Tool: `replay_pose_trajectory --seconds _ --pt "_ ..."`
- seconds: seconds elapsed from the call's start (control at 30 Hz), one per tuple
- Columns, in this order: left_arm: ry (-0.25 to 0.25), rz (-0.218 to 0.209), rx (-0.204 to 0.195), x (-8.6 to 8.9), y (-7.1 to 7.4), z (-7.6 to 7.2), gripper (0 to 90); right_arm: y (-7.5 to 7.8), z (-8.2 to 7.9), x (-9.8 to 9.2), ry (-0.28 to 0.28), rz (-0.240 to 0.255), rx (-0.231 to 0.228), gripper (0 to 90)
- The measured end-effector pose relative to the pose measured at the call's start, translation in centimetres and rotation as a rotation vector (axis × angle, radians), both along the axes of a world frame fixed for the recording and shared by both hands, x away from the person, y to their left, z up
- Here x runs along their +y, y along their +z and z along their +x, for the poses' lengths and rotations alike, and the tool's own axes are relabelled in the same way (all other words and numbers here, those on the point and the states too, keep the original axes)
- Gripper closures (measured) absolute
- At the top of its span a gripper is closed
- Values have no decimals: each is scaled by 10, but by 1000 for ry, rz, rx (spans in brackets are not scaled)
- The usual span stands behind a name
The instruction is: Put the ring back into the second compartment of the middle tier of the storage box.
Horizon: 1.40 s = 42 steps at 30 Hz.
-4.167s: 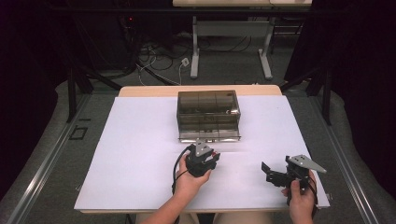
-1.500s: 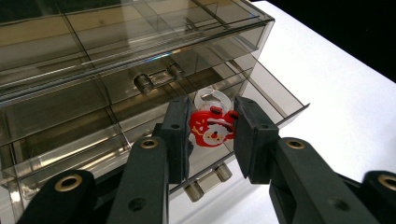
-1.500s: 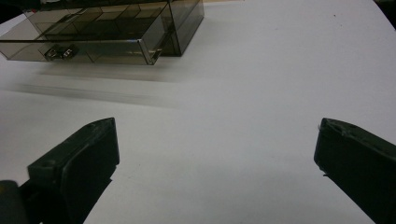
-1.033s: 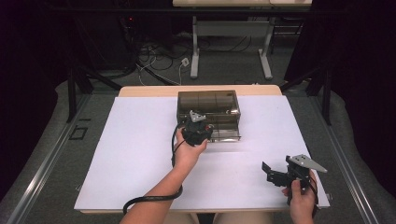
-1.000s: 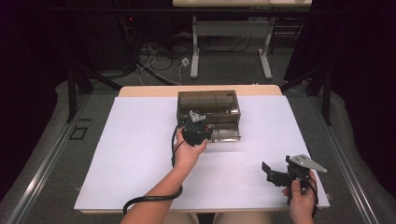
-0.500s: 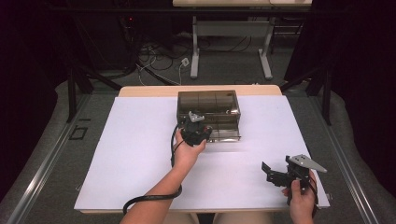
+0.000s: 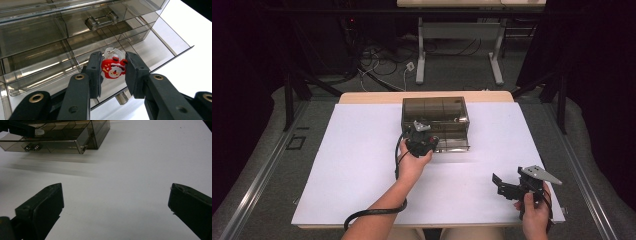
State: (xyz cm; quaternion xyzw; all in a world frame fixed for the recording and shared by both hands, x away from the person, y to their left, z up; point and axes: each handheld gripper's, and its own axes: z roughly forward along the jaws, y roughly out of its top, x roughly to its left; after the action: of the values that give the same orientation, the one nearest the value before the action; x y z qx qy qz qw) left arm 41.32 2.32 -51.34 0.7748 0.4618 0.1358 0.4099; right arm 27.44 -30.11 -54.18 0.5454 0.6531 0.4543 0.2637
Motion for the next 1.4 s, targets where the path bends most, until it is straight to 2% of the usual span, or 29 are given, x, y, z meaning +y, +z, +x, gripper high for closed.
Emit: replay_pose_trajectory --seconds 0.37,0.73,1.2,1.27,1.4 --pt "1 -1 -2 0 0 0 654 0 0 0 1 0 0 0" --pt "18 -13 4 2 4 1 528 0 0 0 3 -3 -2 0" --pt "9 -30 -5 2 11 0 389 -1 1 -2 2 -2 -5 1" --pt "5 -25 -10 2 12 0 370 -1 1 -2 -2 -3 6 1" --pt "4 -15 -19 2 14 -1 329 -2 2 -2 -6 3 -6 1"
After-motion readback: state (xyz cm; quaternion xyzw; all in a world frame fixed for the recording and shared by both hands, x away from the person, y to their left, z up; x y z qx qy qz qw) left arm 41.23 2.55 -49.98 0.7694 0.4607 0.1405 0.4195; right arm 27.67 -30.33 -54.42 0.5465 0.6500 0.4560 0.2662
